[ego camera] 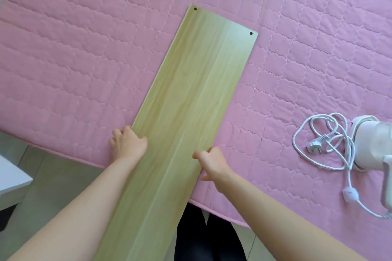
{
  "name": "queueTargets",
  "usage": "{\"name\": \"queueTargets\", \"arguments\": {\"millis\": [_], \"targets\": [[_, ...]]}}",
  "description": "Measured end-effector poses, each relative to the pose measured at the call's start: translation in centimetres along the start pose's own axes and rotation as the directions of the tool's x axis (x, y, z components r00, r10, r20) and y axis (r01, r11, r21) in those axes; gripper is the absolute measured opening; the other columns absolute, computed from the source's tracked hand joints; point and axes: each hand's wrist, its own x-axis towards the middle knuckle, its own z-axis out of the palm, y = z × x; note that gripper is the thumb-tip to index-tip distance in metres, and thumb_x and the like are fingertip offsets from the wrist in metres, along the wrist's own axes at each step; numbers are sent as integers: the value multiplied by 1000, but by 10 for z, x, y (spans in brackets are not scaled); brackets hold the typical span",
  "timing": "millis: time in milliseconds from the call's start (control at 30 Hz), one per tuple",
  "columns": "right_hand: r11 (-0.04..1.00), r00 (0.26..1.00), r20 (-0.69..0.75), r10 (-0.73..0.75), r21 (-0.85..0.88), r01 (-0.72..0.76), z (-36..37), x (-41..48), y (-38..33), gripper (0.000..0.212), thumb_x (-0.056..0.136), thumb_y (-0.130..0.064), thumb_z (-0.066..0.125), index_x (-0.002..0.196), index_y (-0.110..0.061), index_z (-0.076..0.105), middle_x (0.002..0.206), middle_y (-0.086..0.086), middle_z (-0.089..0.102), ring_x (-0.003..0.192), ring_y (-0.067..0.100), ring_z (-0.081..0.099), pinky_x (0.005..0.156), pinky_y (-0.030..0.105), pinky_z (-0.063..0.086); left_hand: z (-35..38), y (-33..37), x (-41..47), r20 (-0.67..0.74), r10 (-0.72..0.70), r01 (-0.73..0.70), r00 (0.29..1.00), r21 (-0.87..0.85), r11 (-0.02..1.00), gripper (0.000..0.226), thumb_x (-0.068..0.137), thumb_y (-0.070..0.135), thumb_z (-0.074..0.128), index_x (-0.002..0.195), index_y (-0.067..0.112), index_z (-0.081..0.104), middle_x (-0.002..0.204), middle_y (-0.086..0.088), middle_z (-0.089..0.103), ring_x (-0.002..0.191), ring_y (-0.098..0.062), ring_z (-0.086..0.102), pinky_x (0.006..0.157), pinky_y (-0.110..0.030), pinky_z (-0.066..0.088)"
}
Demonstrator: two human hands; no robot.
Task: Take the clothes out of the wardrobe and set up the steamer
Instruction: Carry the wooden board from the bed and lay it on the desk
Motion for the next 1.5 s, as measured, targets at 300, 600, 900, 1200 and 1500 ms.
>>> {"name": "queueTargets", "arguments": {"millis": [300, 600, 900, 1200, 1500], "targets": [[976, 991, 70, 118, -192, -102, -6, 12, -2, 38, 80, -25, 54, 112, -5, 53, 106, 15, 61, 90, 32, 67, 82, 51, 55, -7, -22, -2, 66, -95, 108, 993, -217, 970, 51, 83, 26, 58, 133, 20, 52, 132, -20, 39, 124, -39, 35, 106, -38, 27], [763, 992, 116, -47, -637, 110, -25, 4, -16, 18, 83, -12, 42, 88, -3, 56, 85, 17, 56, 75, 29, 57, 65, 31, 45, -17, -17, -27, 74, -164, 179, 984, -445, 877, 41, 66, 34, 61, 106, 31, 52, 109, -6, 61, 106, -32, 52, 91, -40, 46], [254, 727, 368, -580, -766, 590, -33, -56, -45, 52, 92, -5, 38, 143, -9, 32, 139, 11, 43, 123, 29, 43, 95, 39, 42, -35, -7, -102, -104, -190, 106, 976, -535, 838, 38, 67, 30, 60, 103, 37, 57, 114, 3, 61, 107, -28, 55, 94, -46, 44], [-491, 163, 679, -716, -656, 573, -23, -83, -73, 60, 77, 12, 47, 135, -2, 47, 137, 20, 48, 135, 45, 33, 109, 51, 32, -15, 11, -188, -391, -69, -123, 918, -445, 887, 27, 86, 16, 62, 112, 16, 65, 101, -11, 57, 100, -33, 46, 88, -44, 41], [-771, 217, 808, -548, -589, 243, -40, -91, -70, 28, 66, -1, 72, 86, -15, 58, 76, 6, 54, 75, 31, 55, 95, 53, 43, 2, 8, -232, -451, 117, -293, 885, -345, 892, 44, 75, -3, 65, 116, 12, 63, 96, -6, 55, 89, -29, 47, 79, -41, 46]]}}
